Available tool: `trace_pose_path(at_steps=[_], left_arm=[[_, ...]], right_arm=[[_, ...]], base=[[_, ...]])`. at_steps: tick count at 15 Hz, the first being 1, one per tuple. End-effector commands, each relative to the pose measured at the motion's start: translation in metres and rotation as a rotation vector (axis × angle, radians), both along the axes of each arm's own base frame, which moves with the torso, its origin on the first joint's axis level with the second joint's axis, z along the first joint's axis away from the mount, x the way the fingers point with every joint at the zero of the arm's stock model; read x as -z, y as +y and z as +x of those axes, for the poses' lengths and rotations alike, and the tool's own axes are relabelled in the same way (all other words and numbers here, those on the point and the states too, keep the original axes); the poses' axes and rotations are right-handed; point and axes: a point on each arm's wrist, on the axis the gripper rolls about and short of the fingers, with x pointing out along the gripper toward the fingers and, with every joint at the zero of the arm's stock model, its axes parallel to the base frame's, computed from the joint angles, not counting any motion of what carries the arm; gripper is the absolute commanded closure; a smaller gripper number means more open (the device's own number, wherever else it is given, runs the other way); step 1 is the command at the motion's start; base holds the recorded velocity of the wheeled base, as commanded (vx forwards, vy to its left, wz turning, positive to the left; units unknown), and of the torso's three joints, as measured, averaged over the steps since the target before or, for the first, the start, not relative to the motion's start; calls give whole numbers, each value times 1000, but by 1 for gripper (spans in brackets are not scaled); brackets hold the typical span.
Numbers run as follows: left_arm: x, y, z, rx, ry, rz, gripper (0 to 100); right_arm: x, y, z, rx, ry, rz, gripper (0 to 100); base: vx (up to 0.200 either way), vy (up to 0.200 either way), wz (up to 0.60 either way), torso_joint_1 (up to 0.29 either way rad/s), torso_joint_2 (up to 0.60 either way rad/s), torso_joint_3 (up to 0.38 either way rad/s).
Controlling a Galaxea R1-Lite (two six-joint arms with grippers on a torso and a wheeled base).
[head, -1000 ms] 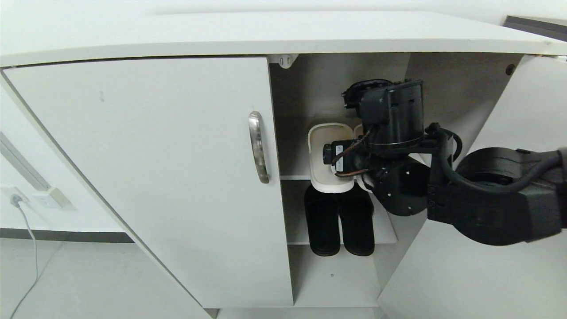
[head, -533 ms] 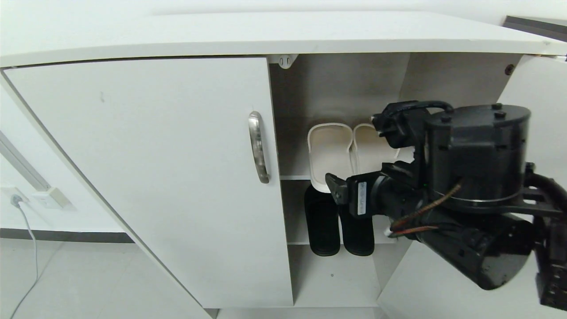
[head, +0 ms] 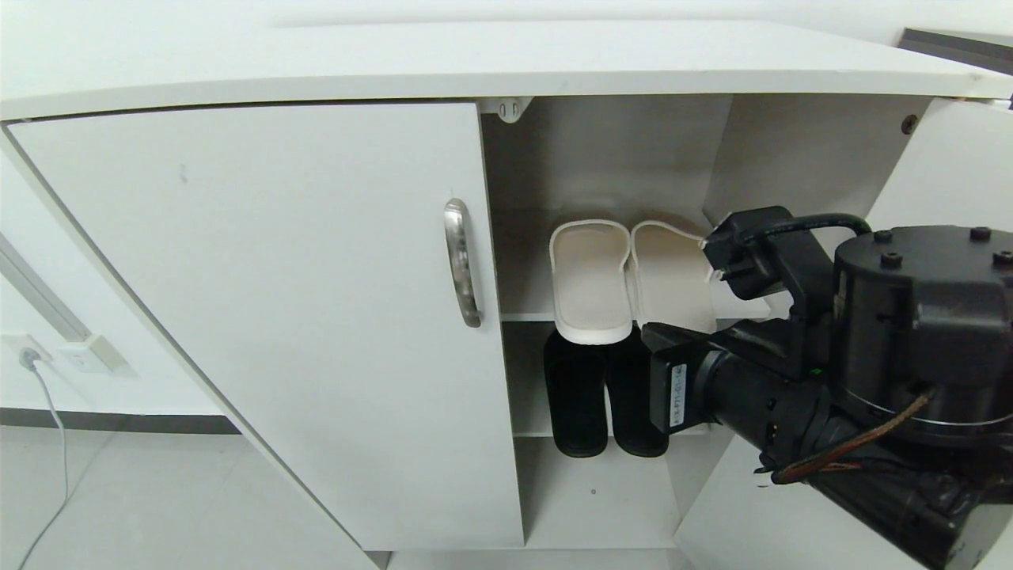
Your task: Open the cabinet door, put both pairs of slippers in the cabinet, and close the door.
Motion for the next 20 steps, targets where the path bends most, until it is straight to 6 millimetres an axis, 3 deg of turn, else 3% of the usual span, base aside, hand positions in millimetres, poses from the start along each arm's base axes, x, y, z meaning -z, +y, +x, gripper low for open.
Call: trace_pose_path(at_steps=[1,17,20], left_arm=[[0,0,0,-1,1,-1,100],[0,0,0,-1,1,-1,100],[0,0,0,-1,1,-1,100]], right_arm=[[3,1,0,-1,5,-8,100],[16,1,1,4,30,-46,100],[17,1,1,4,33,-51,100]], base=[[0,0,0,0,0,0],[0,0,0,0,0,0],[-200,0,0,2,2,2]])
